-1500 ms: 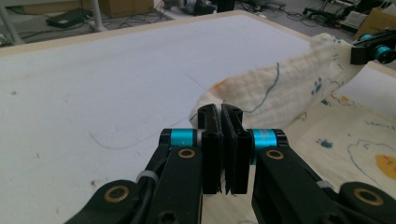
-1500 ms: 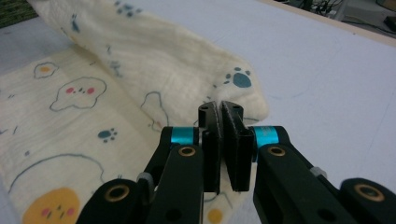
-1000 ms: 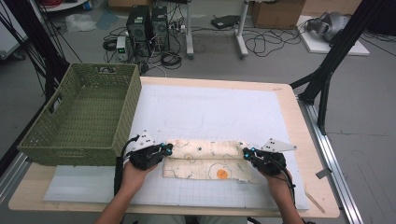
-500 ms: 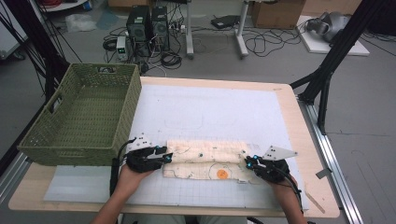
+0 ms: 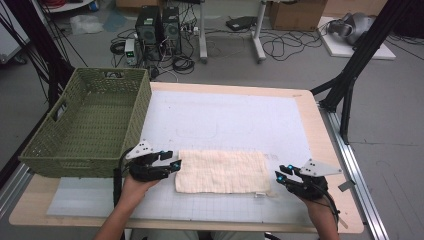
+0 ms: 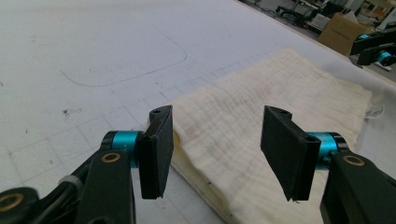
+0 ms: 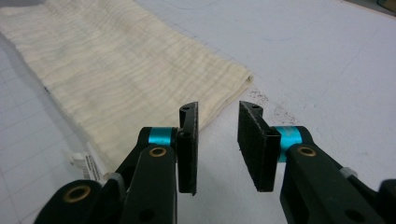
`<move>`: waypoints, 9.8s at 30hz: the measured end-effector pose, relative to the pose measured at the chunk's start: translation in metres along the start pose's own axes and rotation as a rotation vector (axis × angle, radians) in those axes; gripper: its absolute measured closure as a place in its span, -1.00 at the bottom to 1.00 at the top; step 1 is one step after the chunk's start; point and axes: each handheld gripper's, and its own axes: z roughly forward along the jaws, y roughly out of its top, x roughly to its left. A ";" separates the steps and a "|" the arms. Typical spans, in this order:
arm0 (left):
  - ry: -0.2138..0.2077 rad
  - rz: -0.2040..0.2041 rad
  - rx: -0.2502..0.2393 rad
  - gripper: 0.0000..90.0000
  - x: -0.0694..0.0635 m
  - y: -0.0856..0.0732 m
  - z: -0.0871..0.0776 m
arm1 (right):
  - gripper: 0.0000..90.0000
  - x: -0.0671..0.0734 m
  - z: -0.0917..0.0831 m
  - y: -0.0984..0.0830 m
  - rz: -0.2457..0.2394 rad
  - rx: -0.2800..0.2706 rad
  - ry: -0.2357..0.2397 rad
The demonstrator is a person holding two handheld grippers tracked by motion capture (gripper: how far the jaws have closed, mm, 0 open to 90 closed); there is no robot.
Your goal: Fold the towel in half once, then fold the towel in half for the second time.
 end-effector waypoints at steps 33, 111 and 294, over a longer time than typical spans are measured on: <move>0.128 0.005 0.081 0.98 0.010 0.003 0.025 | 0.90 0.009 0.046 0.010 0.112 0.058 -0.005; 0.124 -0.028 -0.056 -0.48 0.021 0.035 0.040 | -0.44 -0.021 0.079 0.053 0.098 0.032 -0.083; 0.032 0.051 -0.021 0.08 -0.006 0.027 0.010 | 0.83 0.008 0.044 0.018 -0.070 0.025 0.082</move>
